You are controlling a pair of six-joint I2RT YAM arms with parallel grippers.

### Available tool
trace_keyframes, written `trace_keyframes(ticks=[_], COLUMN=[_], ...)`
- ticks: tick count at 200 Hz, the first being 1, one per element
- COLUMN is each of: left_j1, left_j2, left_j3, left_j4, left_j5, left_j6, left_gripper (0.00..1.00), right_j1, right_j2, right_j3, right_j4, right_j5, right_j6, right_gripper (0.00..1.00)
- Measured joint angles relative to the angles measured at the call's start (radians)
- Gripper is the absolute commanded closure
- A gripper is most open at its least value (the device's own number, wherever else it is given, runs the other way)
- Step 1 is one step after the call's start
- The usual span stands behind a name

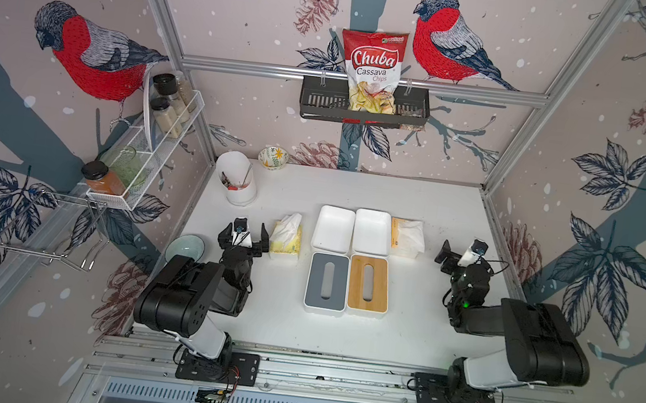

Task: Put the tissue paper into the tissue box
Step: Pick up the paper towel from the center of the board.

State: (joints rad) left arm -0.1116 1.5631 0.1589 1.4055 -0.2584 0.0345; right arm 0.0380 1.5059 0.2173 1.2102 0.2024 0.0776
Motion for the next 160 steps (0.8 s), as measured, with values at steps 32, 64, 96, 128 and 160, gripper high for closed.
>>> trace_keyframes(ticks=[32, 64, 96, 128, 160], left_j1=[0.0, 0.0, 0.0, 0.0, -0.028], left_j2=[0.0, 0.0, 0.0, 0.0, -0.126], left_j3=[0.0, 0.0, 0.0, -0.014, -0.042], left_j4=[0.0, 0.0, 0.0, 0.017, 0.003], left_j5=[0.0, 0.0, 0.0, -0.017, -0.112], left_j6=[0.0, 0.0, 0.0, -0.001, -0.001], left_gripper=[0.02, 0.02, 0.02, 0.01, 0.01], right_j1=[-0.001, -0.003, -0.003, 0.019, 0.07], right_j2=[0.0, 0.0, 0.0, -0.013, -0.13], right_j3=[0.0, 0.0, 0.0, -0.016, -0.004], right_j4=[0.0, 0.0, 0.0, 0.009, -0.059], right_j5=[0.0, 0.0, 0.0, 0.031, 0.103], right_j6=[0.0, 0.0, 0.0, -0.001, -0.011], right_gripper=[0.0, 0.0, 0.0, 0.0, 0.0])
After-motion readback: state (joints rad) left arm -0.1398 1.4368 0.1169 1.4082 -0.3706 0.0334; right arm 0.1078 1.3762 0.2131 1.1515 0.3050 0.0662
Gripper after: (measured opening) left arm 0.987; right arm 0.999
